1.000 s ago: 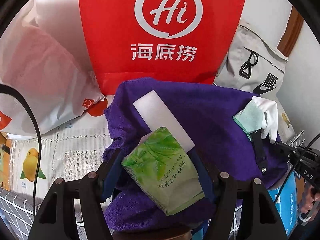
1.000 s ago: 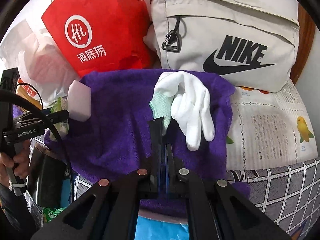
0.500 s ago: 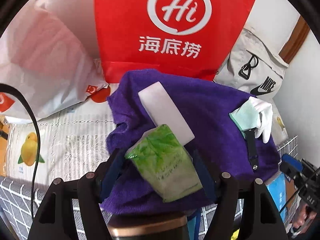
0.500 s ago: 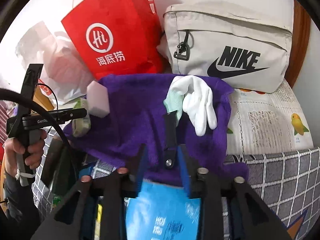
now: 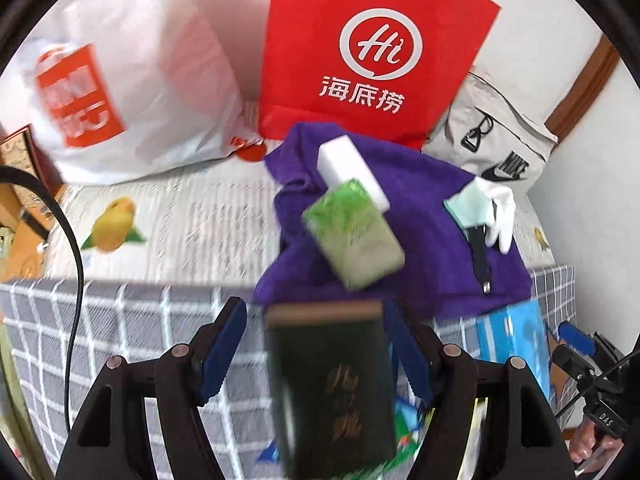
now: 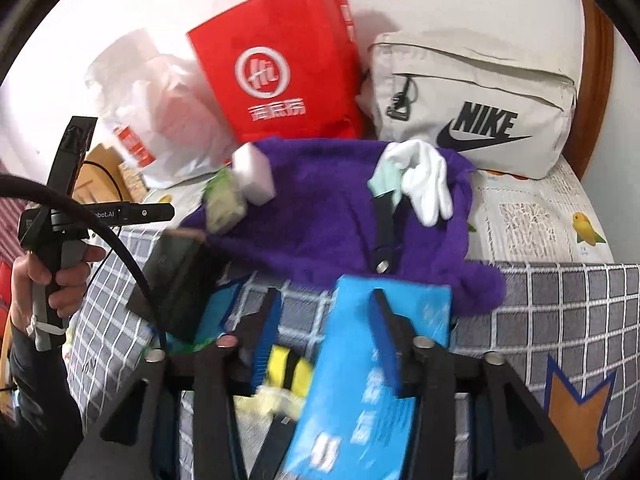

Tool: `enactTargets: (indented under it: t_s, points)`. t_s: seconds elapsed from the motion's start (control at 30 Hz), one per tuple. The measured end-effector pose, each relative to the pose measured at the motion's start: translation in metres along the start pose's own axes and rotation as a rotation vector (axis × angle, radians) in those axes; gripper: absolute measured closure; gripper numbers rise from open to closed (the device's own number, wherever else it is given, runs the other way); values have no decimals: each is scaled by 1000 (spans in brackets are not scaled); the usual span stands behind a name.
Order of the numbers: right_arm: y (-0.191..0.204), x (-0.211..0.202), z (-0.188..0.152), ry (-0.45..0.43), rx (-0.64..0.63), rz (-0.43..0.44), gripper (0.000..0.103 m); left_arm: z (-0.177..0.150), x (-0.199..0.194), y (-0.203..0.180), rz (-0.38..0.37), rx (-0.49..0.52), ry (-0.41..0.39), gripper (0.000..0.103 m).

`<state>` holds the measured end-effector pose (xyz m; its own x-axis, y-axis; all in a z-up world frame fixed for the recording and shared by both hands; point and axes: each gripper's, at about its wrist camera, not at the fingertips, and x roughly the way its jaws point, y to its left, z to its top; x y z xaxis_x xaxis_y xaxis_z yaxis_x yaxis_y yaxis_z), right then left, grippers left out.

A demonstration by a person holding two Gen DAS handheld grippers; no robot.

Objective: Organize soft objects
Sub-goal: 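Reach the left gripper to the green snack packet and grasp it, then grasp the black watch strap with the right gripper while the left gripper holds the snack packet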

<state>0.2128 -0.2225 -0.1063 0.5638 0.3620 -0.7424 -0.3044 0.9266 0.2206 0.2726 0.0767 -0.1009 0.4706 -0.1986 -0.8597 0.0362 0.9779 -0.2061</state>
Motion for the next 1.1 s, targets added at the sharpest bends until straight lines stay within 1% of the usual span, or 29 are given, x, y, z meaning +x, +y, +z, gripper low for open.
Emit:
enactTargets:
  t_s: [0.1, 0.2, 0.3, 0.43, 0.57, 0.67, 0.73, 0.77, 0.9, 0.93, 1.0, 1.1]
  points:
    - [16, -7, -17, 4, -34, 11, 45, -23, -16, 2, 14, 26, -19, 33]
    - [31, -11, -37, 25, -69, 9, 45, -50, -31, 3, 9, 47, -25, 33]
    - [37, -16, -58, 44, -65, 13, 45, -78, -38, 0, -14, 80, -12, 33]
    - [37, -26, -82, 54, -25, 18, 45, -114, -36, -8, -25, 165, 9, 33]
    - [35, -39, -96, 43, 14, 23, 45, -139, -22, -17, -50, 234, 46, 33]
    - [33, -48, -103, 33, 25, 17, 45, -150, -12, -27, -61, 299, 54, 33]
    - [32, -53, -107, 25, 36, 8, 45, -154, -7, -34, -52, 338, 49, 33]
    - [31, -55, -109, 23, 42, 9, 45, -154, -4, -37, -44, 356, 47, 33]
    - [27, -60, -114, 13, 55, 16, 45, -164, 11, -54, 24, 490, 37, 33]
    - [27, -61, -116, 15, 55, 17, 45, -166, 15, -56, 31, 512, 35, 32]
    - [25, -61, -119, 19, 54, 16, 45, -169, 18, -58, 36, 525, 19, 33]
    - [21, -61, -123, 22, 65, 20, 45, -172, 17, -52, -13, 496, -19, 32]
